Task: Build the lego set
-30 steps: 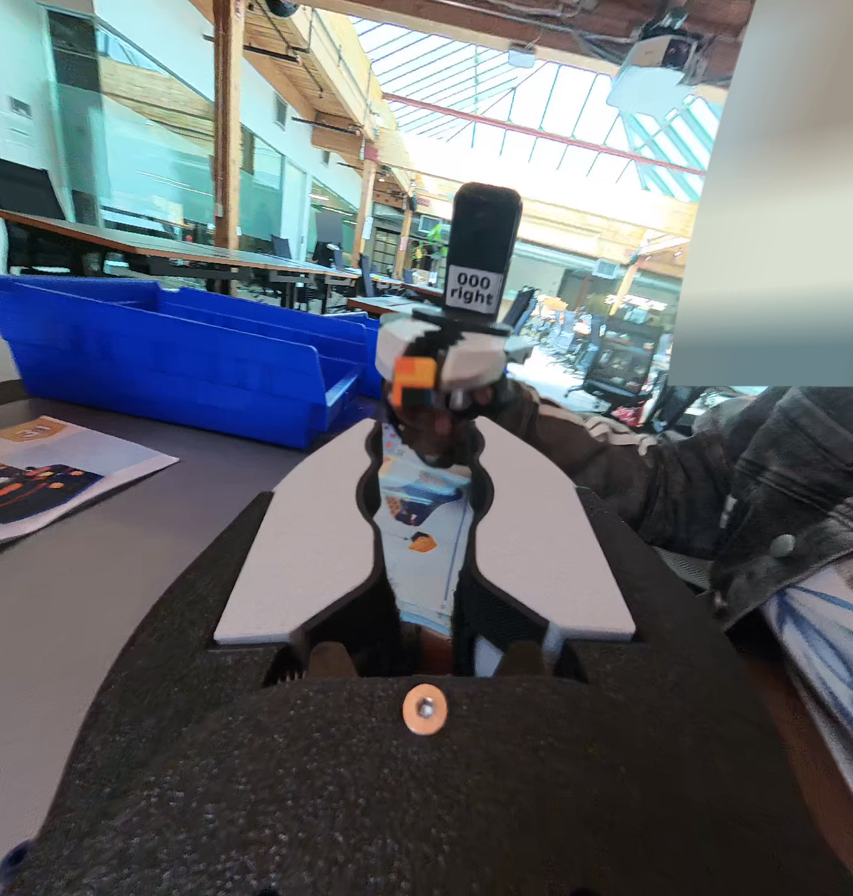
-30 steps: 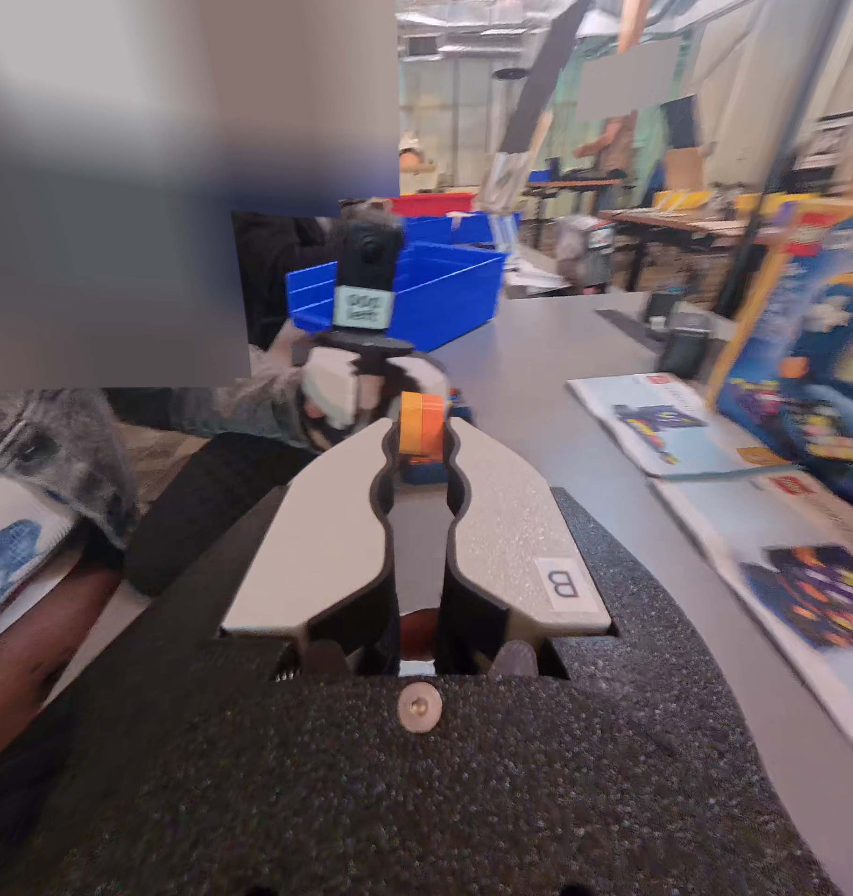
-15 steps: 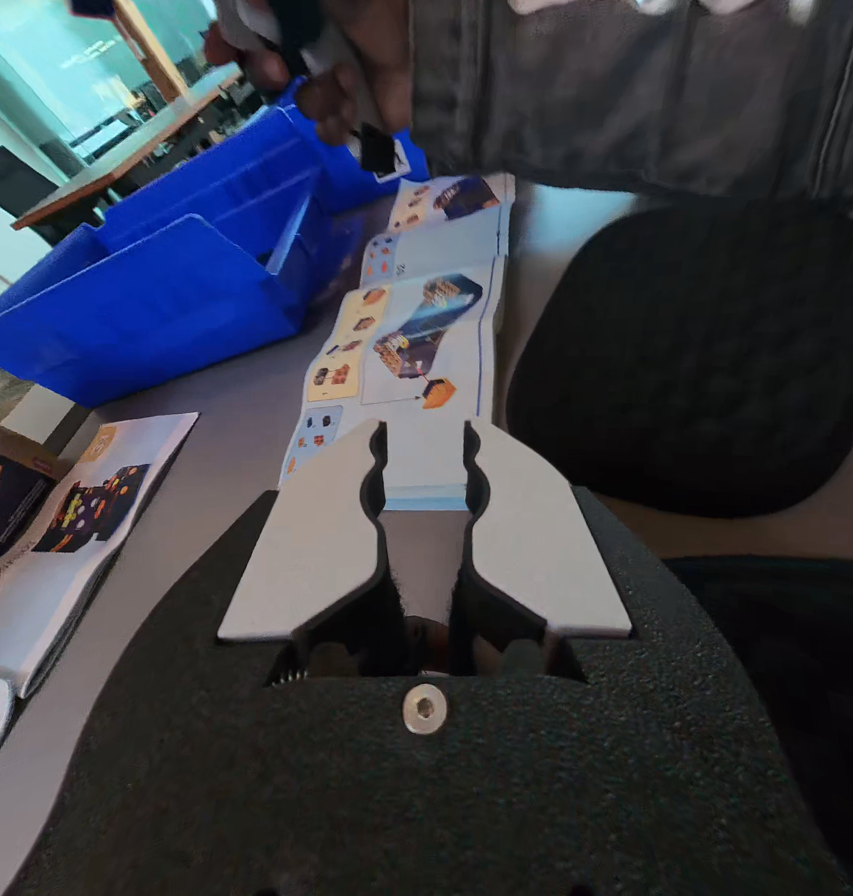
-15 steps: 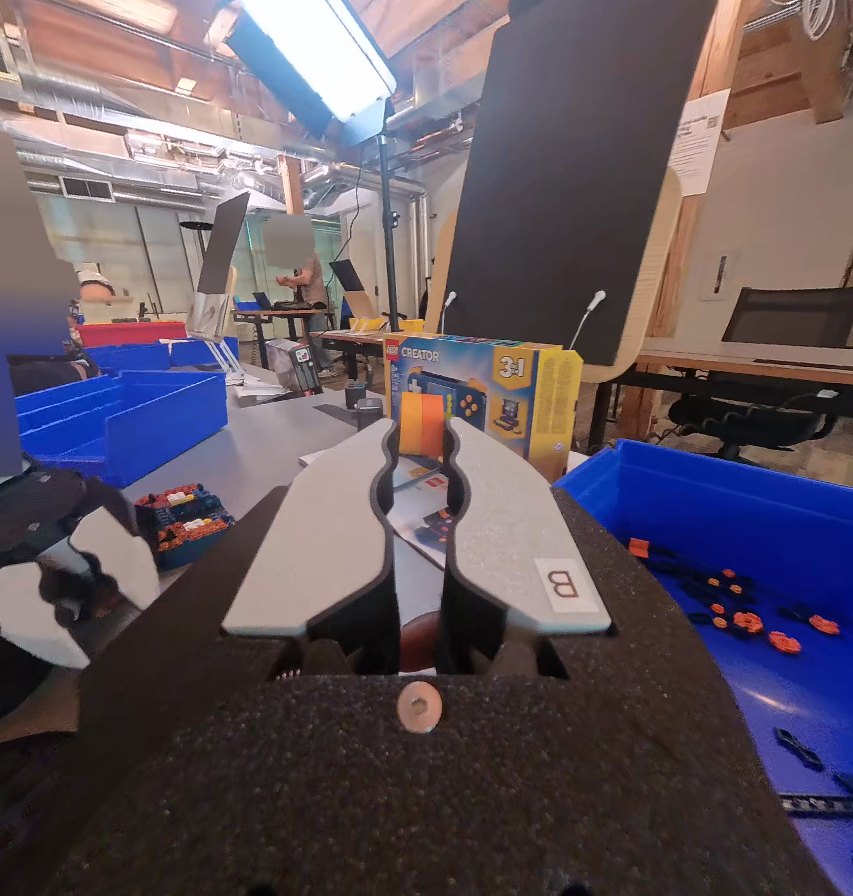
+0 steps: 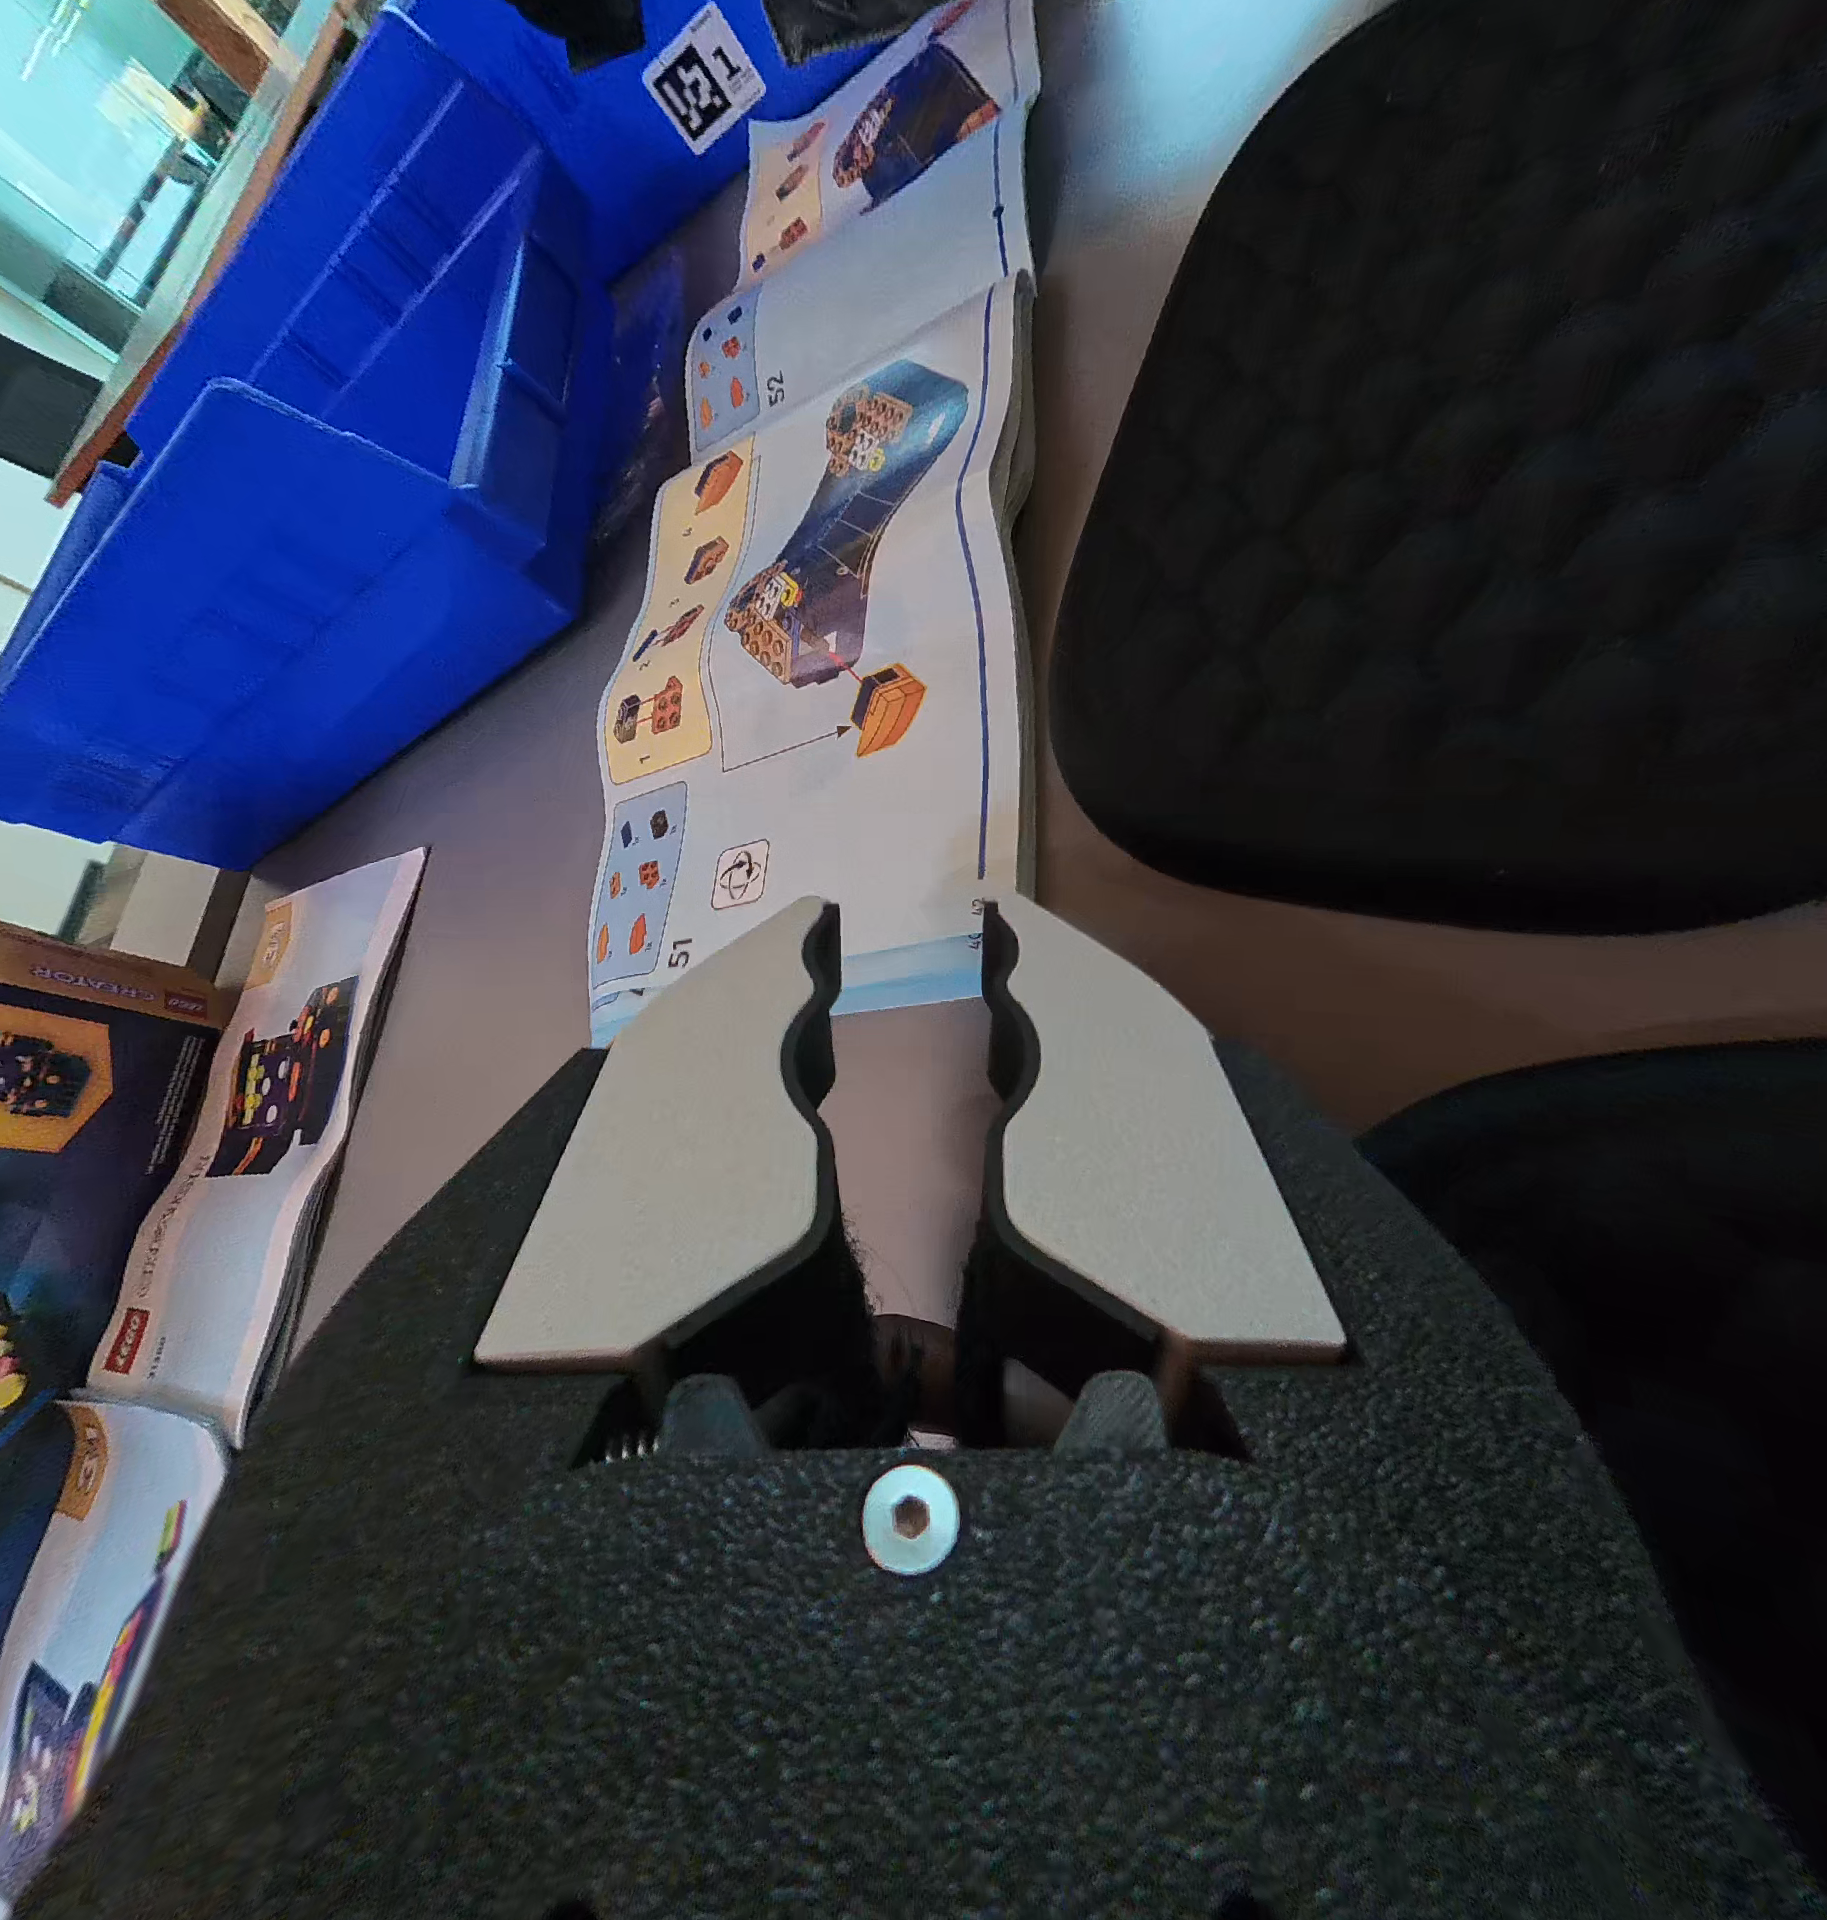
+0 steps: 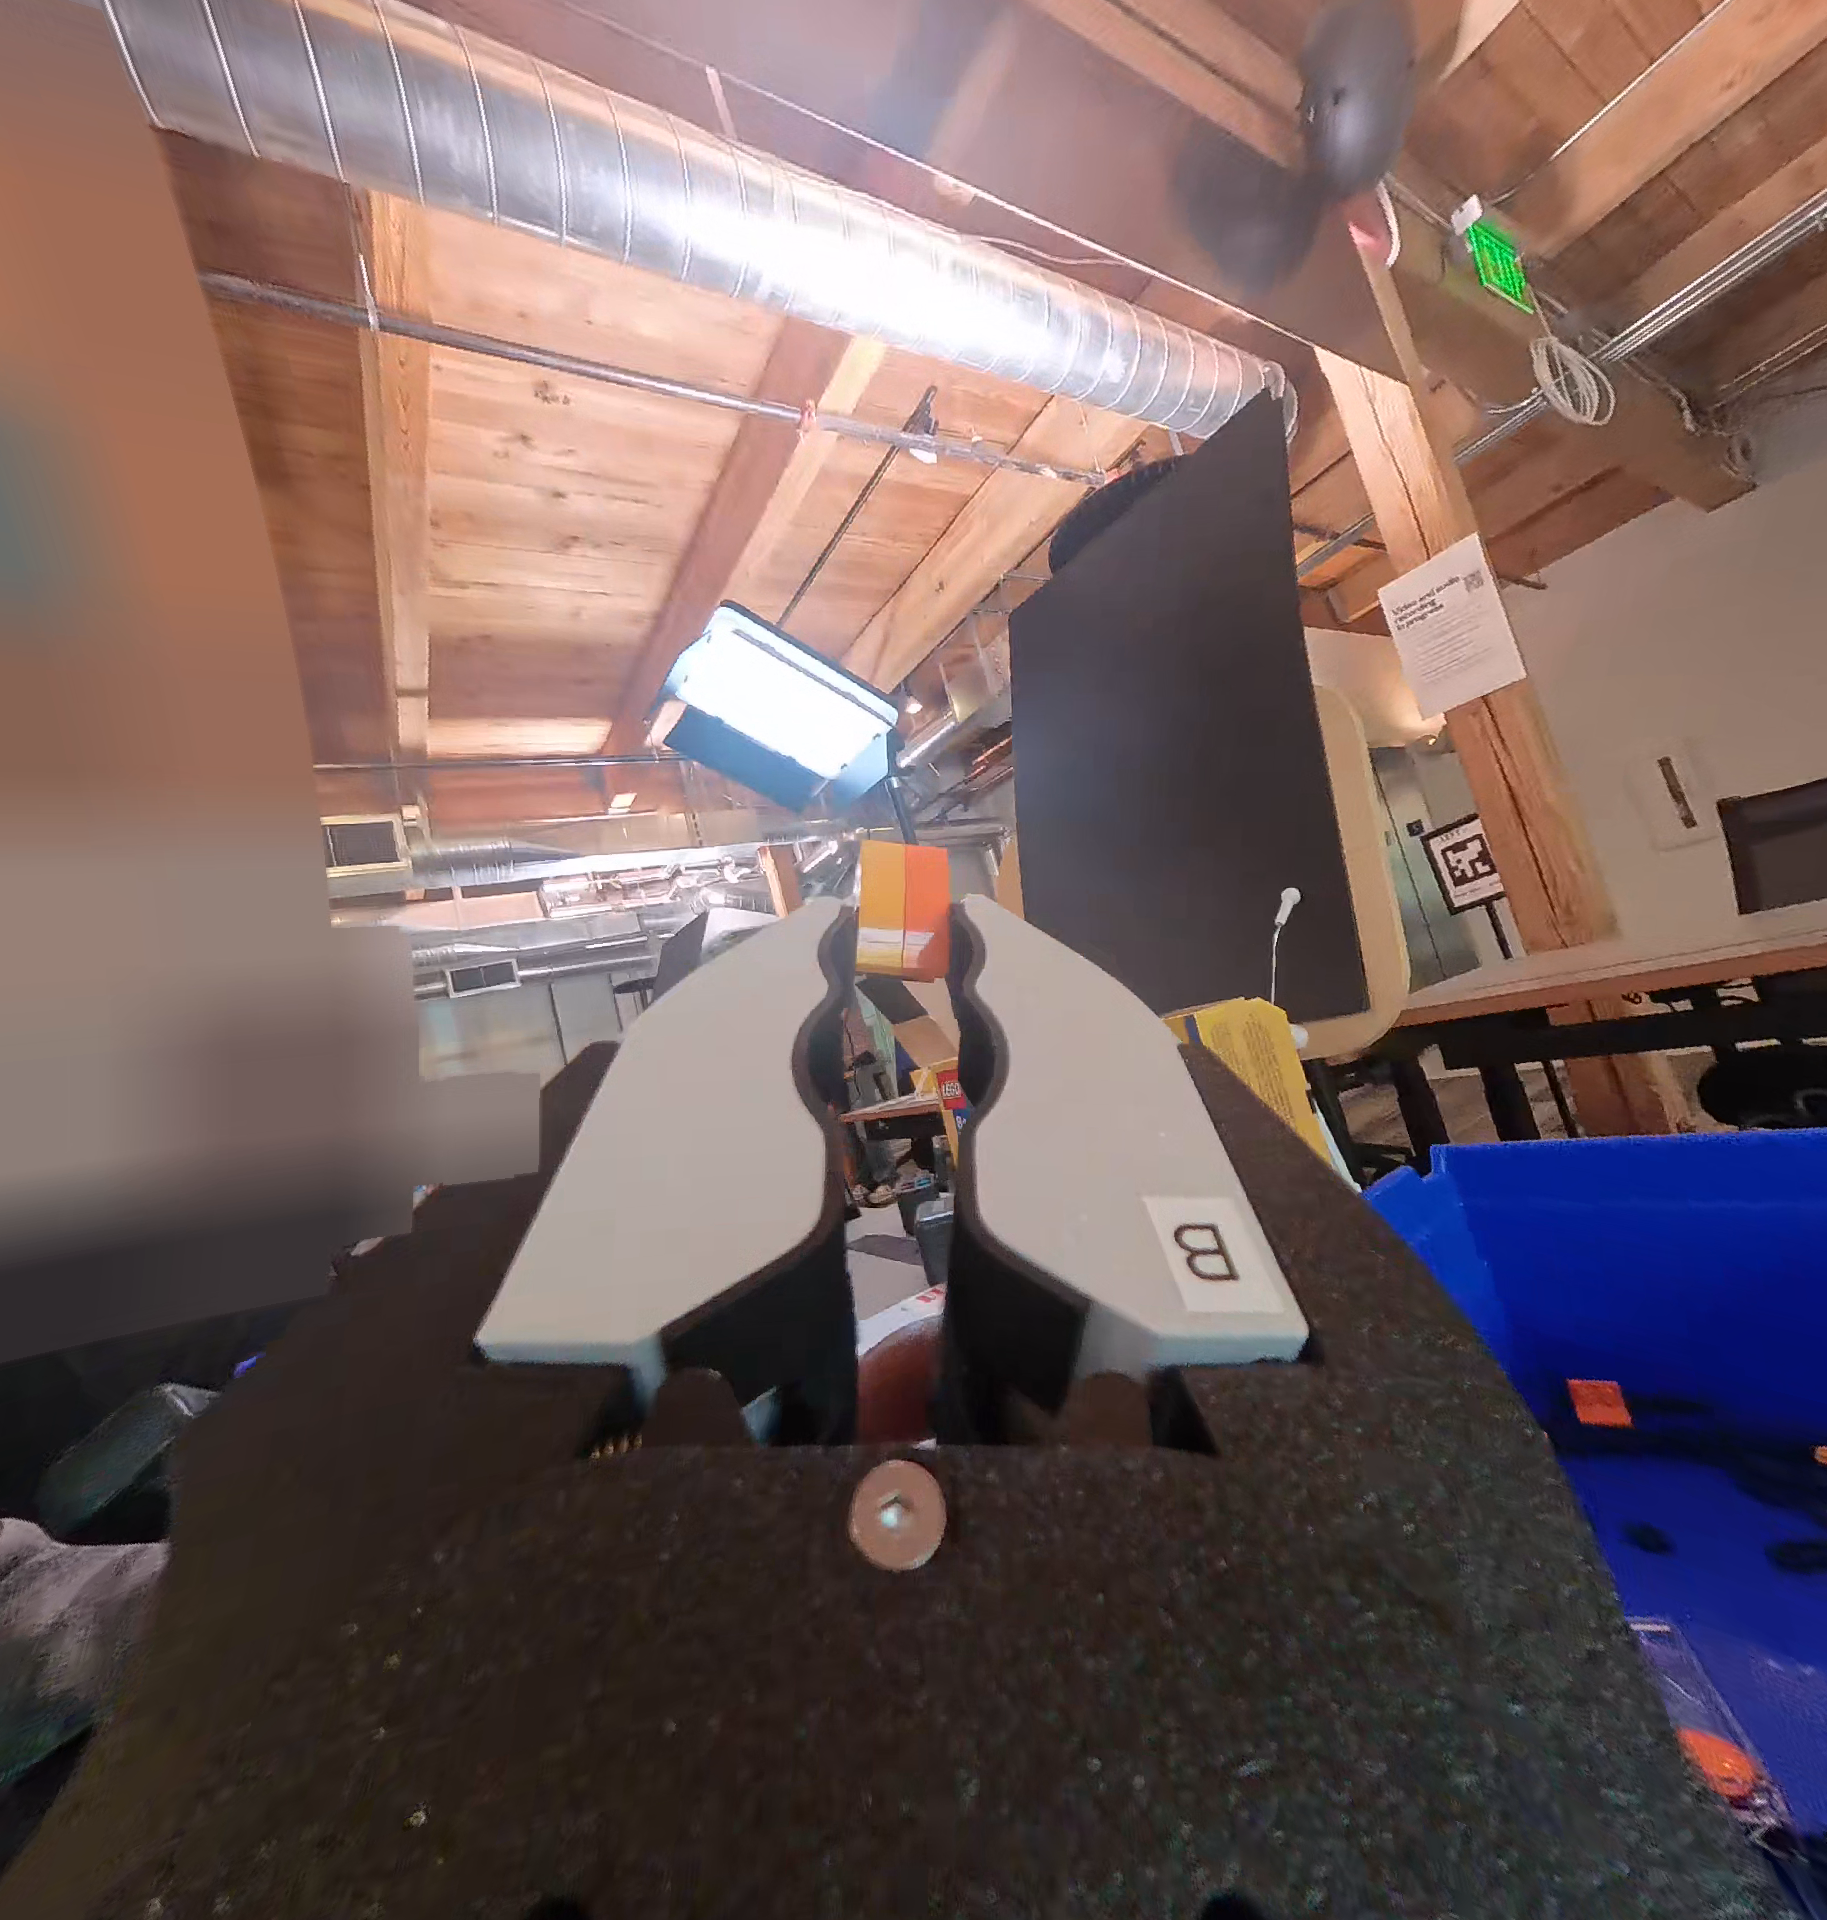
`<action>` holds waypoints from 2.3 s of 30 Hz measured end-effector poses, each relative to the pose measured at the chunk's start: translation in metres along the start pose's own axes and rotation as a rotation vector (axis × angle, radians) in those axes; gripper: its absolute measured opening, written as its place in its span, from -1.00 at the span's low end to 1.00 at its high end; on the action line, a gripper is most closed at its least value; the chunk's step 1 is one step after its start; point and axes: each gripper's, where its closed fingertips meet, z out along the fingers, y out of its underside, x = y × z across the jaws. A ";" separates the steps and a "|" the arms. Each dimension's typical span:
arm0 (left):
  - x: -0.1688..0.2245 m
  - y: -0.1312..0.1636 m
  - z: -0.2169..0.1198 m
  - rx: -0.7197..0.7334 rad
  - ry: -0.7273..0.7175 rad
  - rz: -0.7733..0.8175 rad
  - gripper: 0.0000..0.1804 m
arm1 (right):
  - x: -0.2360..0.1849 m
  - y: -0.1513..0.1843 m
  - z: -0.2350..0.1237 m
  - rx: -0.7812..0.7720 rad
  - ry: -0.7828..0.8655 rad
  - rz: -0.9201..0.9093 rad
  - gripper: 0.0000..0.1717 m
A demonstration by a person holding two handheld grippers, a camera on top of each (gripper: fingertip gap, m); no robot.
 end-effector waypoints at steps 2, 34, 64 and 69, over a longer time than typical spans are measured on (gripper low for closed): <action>0.000 0.001 0.000 -0.008 -0.001 0.009 -0.73 | -0.001 0.004 0.002 -0.023 0.005 -0.025 -0.81; -0.005 0.011 -0.012 -0.018 -0.008 0.023 -0.74 | -0.016 0.078 0.017 -0.395 -0.050 -0.234 -0.81; -0.083 -0.024 -0.048 0.263 -0.461 -0.149 -0.69 | -0.100 0.205 0.018 -0.822 -0.382 -0.115 -0.81; -0.107 -0.031 -0.075 0.404 -0.578 -0.268 -0.60 | -0.119 0.223 0.018 -0.855 -0.391 0.185 -0.81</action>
